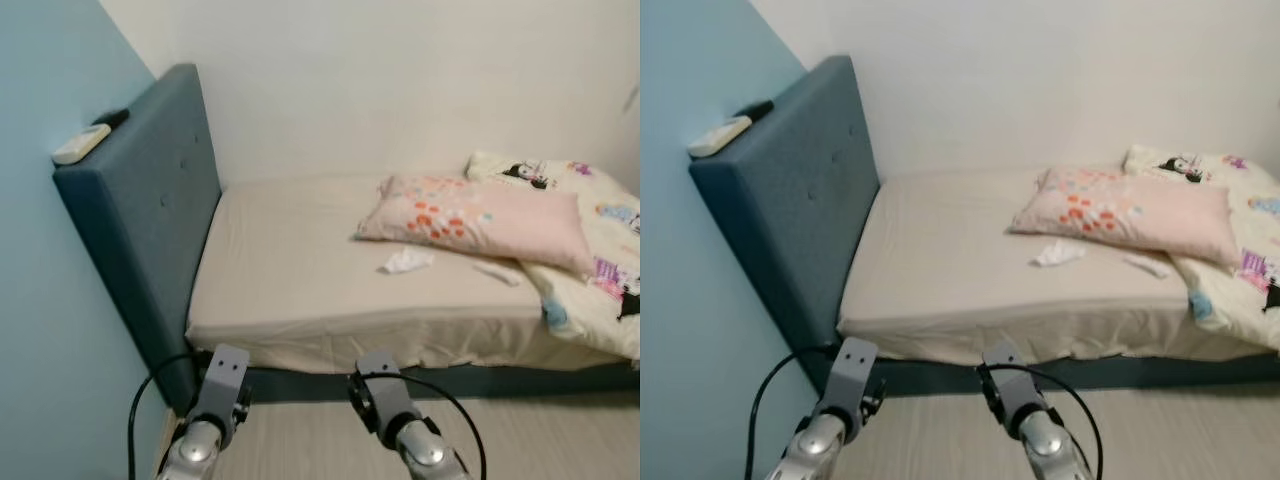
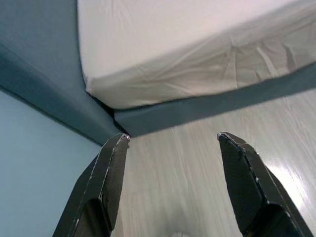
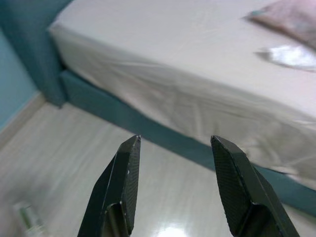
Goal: Clean up the room
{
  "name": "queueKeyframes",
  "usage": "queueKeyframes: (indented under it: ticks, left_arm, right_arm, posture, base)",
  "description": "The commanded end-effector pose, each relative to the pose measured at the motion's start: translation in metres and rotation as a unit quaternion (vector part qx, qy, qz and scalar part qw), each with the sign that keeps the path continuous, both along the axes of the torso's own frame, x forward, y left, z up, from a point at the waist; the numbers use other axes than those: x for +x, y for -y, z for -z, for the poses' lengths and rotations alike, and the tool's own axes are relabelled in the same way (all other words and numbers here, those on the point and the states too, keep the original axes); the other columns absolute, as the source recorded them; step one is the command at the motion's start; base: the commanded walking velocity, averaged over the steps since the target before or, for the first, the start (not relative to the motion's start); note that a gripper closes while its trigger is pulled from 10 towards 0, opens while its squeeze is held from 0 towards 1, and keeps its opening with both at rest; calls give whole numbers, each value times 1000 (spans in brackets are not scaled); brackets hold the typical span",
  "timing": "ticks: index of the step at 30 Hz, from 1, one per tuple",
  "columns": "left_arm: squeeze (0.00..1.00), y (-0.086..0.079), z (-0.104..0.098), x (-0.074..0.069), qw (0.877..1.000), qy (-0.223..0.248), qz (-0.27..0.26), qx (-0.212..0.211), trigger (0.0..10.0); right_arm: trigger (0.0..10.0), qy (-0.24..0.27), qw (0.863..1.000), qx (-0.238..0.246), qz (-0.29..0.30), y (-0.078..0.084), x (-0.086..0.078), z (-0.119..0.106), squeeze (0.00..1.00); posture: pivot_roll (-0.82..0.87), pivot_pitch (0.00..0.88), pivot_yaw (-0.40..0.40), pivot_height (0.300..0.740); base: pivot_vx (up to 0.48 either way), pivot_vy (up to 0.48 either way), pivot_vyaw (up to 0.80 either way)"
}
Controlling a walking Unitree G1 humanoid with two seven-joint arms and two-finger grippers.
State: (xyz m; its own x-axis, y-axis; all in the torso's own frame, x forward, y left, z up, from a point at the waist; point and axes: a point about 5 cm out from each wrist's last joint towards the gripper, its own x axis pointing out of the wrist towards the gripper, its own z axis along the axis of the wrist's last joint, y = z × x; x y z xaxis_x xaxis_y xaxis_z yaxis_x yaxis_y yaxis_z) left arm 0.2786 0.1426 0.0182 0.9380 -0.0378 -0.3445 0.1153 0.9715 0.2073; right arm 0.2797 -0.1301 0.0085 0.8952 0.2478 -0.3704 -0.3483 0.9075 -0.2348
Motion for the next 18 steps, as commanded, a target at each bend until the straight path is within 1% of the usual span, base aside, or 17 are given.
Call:
queueKeyframes:
  ticks: [1,18]
  left_arm:
    - [0,-5,5,-5,1000,-11,-1,8,10000]
    - [0,-7,5,-5,1000,-11,2,13,10000]
  right_arm:
    - [10000,-7,1000,6,-6,-6,-4,4,0]
    - [10000,-10,1000,5,-3,-5,-4,4,0]
  posture:
    - [-10,18,8,740]
    - [-7,20,12,740]
  base:
    - [0,-379,0]
    - [0,-378,0]
